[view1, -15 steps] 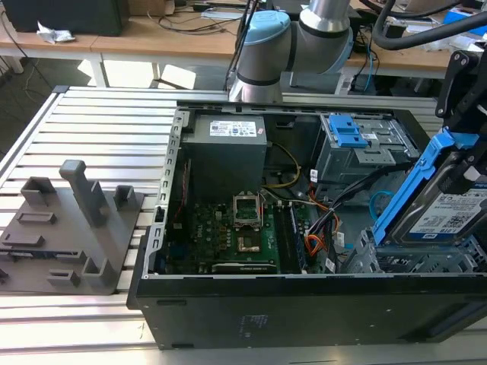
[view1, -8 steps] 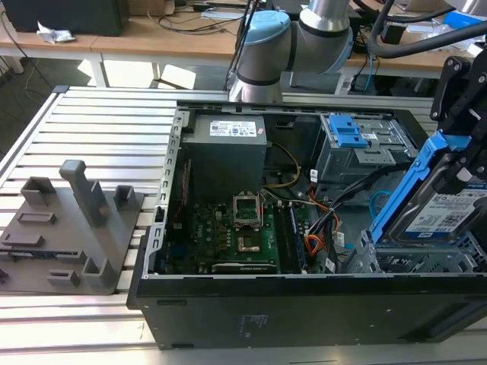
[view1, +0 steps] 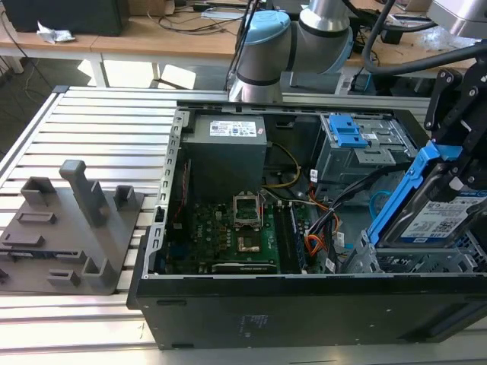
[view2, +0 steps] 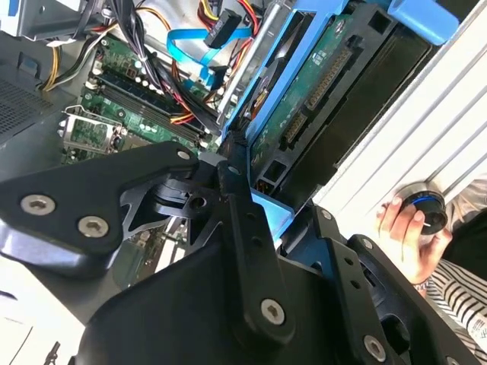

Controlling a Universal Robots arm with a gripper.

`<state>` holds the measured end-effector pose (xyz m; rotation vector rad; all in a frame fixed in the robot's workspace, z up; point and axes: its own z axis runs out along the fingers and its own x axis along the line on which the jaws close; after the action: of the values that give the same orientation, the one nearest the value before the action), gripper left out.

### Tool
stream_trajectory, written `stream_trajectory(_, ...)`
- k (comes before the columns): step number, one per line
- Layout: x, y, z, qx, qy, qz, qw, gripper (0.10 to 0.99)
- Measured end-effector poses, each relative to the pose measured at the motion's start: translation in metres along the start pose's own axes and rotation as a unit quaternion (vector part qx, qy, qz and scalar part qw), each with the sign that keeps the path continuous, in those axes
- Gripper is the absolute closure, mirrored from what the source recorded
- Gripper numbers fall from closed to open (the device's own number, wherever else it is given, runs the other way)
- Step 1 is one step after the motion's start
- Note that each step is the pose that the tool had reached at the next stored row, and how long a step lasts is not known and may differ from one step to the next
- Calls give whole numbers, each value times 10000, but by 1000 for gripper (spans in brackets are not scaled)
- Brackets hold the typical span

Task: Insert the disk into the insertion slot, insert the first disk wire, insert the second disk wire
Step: 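Insert the disk into the insertion slot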

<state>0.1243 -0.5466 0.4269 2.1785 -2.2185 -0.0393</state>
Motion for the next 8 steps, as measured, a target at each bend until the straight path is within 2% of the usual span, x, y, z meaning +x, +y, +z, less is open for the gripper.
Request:
stream_trajectory(3,-1,-3,62,0,0,0,10000,718)
stream_trajectory(8,-1,-5,122,0,0,0,10000,718)
